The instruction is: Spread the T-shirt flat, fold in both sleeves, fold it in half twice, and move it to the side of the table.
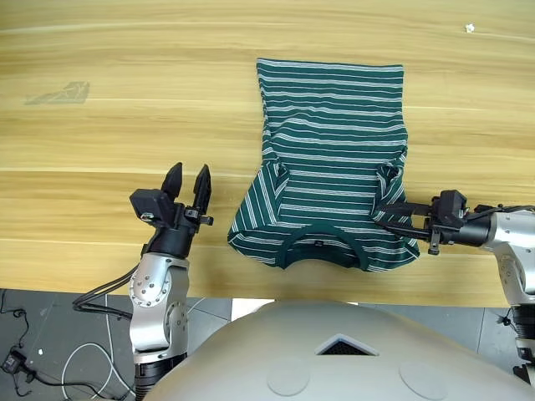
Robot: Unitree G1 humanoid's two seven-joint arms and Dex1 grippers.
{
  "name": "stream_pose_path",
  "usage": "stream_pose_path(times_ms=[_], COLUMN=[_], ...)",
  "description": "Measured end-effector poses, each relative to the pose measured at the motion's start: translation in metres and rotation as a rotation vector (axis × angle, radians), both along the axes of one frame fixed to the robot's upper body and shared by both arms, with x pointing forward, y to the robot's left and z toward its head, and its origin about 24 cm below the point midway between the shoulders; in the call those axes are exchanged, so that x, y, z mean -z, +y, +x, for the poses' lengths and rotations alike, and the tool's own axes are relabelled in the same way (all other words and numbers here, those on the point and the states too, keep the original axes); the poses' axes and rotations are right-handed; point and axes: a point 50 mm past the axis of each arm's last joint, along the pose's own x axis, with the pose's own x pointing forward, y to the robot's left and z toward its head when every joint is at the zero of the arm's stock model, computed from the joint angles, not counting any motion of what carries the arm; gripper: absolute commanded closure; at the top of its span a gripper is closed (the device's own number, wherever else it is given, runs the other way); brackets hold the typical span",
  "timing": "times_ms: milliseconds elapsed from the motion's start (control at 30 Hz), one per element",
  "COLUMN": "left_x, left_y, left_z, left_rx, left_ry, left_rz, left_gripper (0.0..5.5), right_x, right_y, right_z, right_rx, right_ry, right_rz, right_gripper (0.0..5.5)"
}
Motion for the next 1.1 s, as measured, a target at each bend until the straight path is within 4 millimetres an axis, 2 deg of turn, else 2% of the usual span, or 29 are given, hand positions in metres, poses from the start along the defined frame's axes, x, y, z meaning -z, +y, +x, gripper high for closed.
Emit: stream_pose_path(times_ms=[67,133,200,233,333,433,500,600,667,867,1100], left_x=[-0.002,-0.009,-0.012,-0.013,-0.019,-0.023,-0.019,-0.007,-0.002,-0.004,0.004], left_y=[0.0,-0.002,0.006,0.013,0.03,0.041,0.044,0.042,0.039,0.031,0.02], left_z=[0.004,0.012,0.021,0.027,0.038,0.04,0.036,0.023,0.016,0.016,0.016], left_rx=[0.03,0.094,0.138,0.164,0.332,0.521,0.713,1.045,1.303,1.406,1.347], left_ry=[-0.012,-0.051,-0.101,-0.124,-0.24,-0.315,-0.351,-0.414,-0.49,-0.59,-0.639], left_rz=[0.032,0.157,0.43,0.619,1.077,1.334,1.474,1.573,1.61,1.58,1.527], left_gripper=[3.0,3.0,3.0,3.0,3.0,3.0,3.0,3.0,3.0,3.0,3.0], right_x=[-0.003,-0.014,-0.028,-0.035,-0.046,-0.047,-0.043,-0.031,-0.018,-0.001,0.007], right_y=[-0.002,-0.01,-0.023,-0.029,-0.045,-0.055,-0.059,-0.067,-0.074,-0.068,-0.052], right_z=[0.004,0.022,0.035,0.038,0.041,0.041,0.034,0.02,0.009,0.003,-0.003], right_rx=[0.03,0.127,0.228,0.264,0.315,0.238,0.081,-0.211,-0.44,-0.575,-0.586], right_ry=[-0.028,-0.132,-0.271,-0.35,-0.619,-0.866,-0.984,-1.064,-1.057,-1.052,-1.089], right_rz=[0.002,0.003,-0.014,-0.038,-0.181,-0.405,-0.55,-0.692,-0.734,-0.67,-0.546], right_gripper=[3.01,2.97,2.97,2.97,2.97,2.97,2.97,2.97,2.97,2.97,2.97])
